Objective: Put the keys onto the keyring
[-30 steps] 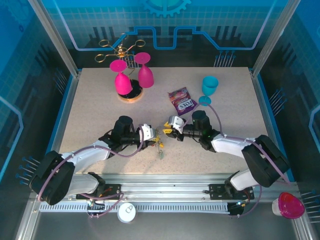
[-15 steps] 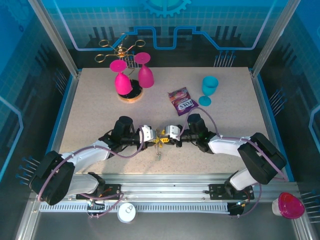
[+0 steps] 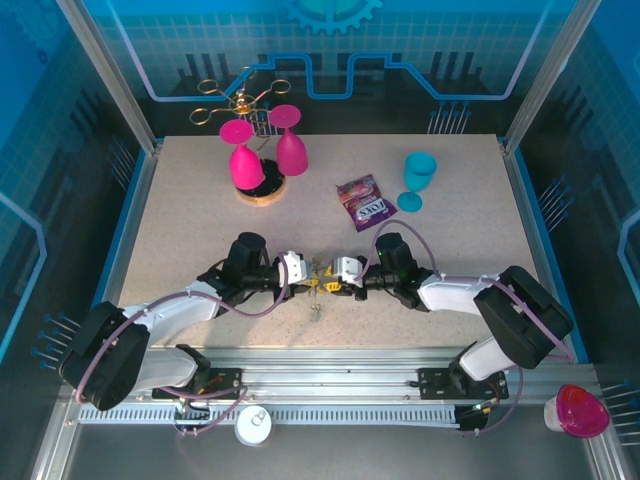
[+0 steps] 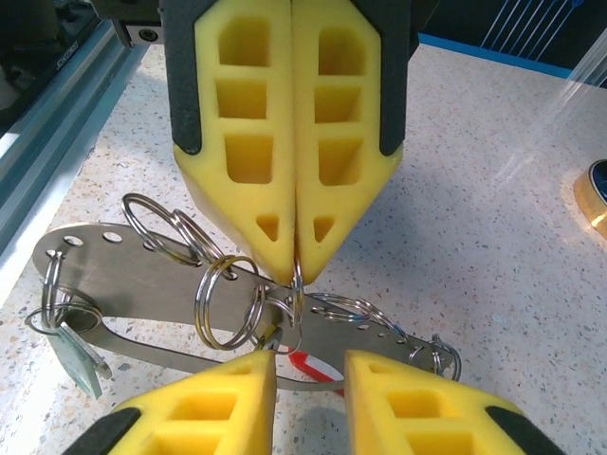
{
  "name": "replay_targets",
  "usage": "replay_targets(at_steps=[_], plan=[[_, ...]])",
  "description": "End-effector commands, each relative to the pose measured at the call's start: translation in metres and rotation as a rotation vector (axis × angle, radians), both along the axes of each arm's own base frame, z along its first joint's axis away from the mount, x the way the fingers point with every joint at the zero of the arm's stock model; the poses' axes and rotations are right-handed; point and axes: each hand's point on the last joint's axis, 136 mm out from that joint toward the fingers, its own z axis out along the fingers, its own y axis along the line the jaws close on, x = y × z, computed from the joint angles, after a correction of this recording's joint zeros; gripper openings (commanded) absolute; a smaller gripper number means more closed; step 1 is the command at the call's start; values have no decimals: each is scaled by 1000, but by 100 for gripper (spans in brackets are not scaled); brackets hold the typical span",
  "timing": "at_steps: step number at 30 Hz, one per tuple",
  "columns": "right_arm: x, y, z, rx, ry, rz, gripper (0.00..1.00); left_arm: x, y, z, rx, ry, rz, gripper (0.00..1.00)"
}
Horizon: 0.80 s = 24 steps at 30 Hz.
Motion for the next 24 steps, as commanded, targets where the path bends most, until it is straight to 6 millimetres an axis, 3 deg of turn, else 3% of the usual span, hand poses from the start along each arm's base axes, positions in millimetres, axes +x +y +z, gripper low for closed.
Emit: replay_targets(at_steps=[1, 16, 19, 22, 24], plan=[[-8, 7, 7, 35, 2, 44, 26, -7, -3, 9, -20, -31, -44, 0], [-3, 25, 13, 87, 12, 71, 20, -5, -6, 13, -32, -35, -52, 0], [-1, 27, 14, 94, 9, 70, 14, -5, -6, 13, -33, -36, -52, 0], [0, 26, 15, 93, 10, 66, 0, -4, -5, 14, -33, -39, -45, 0], [1, 25, 16, 82, 17, 58, 0, 1, -3, 14, -24, -42, -15, 0]])
